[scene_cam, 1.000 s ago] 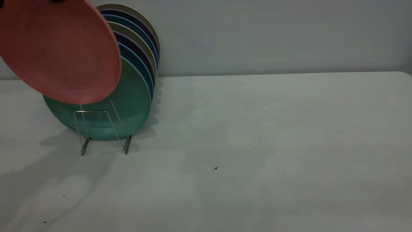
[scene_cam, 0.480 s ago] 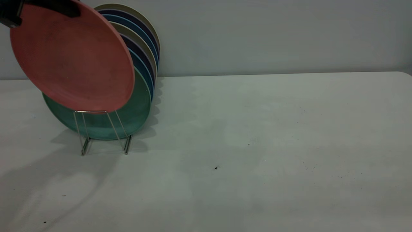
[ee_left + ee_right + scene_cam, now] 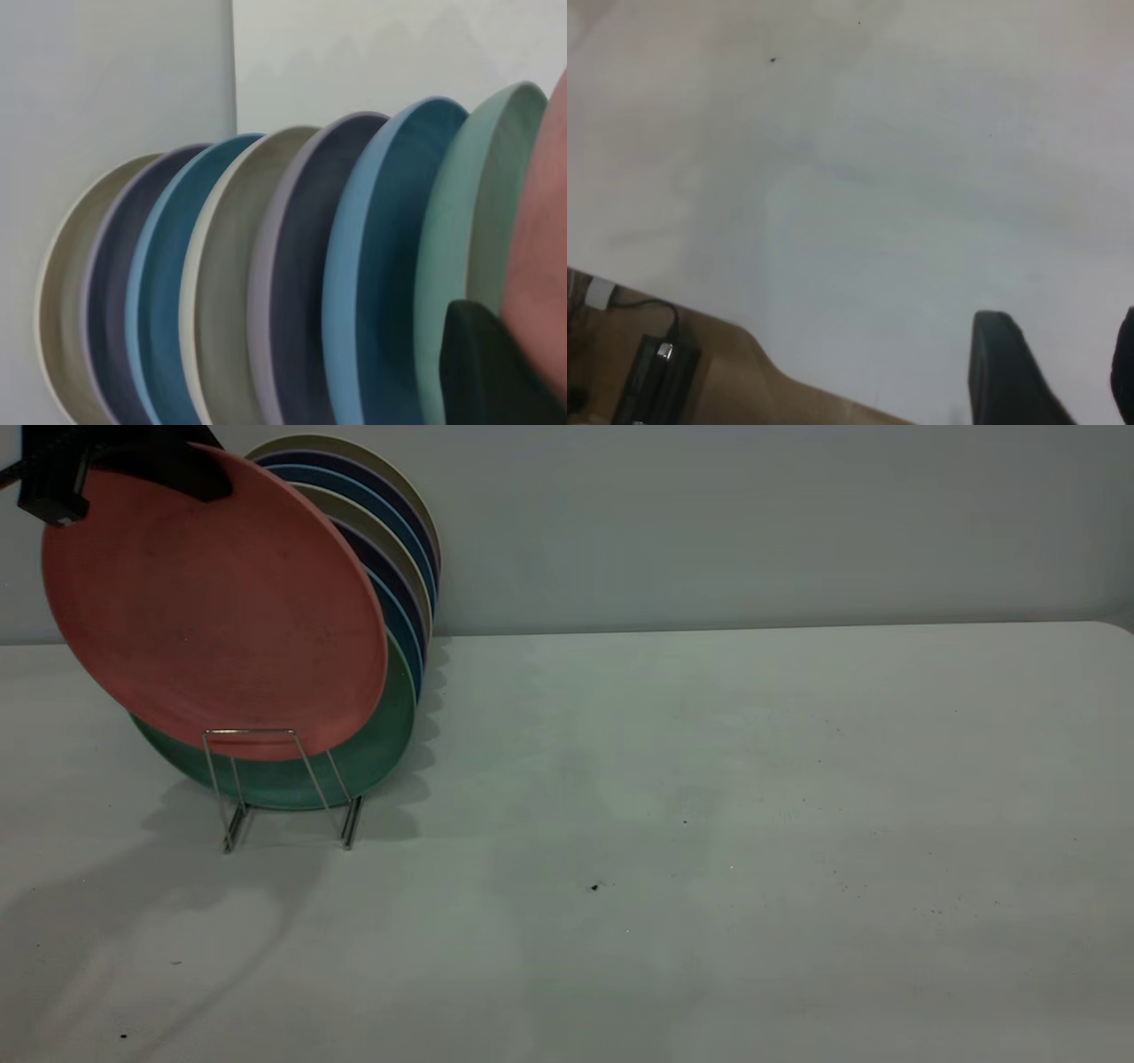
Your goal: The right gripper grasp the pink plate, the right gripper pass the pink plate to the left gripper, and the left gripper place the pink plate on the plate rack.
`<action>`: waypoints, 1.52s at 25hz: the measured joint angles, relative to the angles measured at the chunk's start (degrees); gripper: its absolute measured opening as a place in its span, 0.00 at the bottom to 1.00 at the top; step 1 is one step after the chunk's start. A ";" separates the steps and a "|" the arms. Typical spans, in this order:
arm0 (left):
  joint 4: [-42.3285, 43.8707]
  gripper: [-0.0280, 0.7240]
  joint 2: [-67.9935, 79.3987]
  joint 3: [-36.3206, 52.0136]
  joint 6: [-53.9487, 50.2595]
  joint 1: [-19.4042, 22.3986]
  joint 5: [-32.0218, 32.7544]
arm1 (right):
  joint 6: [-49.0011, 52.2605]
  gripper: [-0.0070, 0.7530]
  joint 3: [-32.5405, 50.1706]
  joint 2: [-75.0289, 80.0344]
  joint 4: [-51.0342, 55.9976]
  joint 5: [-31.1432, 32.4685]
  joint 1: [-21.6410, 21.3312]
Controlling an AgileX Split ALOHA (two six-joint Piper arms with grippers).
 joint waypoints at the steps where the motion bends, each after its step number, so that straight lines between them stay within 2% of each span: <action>1: 0.00 0.13 0.00 0.00 -0.40 0.00 -0.04 | 0.00 0.42 0.00 0.00 0.00 0.00 0.00; 7: 0.00 0.19 0.00 0.00 -1.72 0.00 0.11 | 0.07 0.42 0.00 0.00 -0.05 0.00 0.00; 16: 5.84 0.50 0.00 0.00 -11.65 0.90 0.73 | 0.07 0.42 0.00 0.00 -0.05 0.00 0.00; 28: 8.11 0.52 -2.61 0.00 -20.96 1.12 1.27 | 0.13 0.42 0.00 0.00 -0.07 0.00 0.00; 31: 8.18 0.52 -7.27 0.00 -28.29 1.12 3.15 | 1.31 0.42 0.06 0.00 -0.90 -0.61 0.00; 35: 8.30 0.52 -17.17 0.00 -40.12 1.12 6.63 | 4.47 0.42 1.76 0.00 -3.11 -5.88 0.08; 38: 8.37 0.52 -25.46 0.00 -50.48 1.12 12.01 | 6.05 0.42 3.52 0.00 -4.61 -10.24 2.89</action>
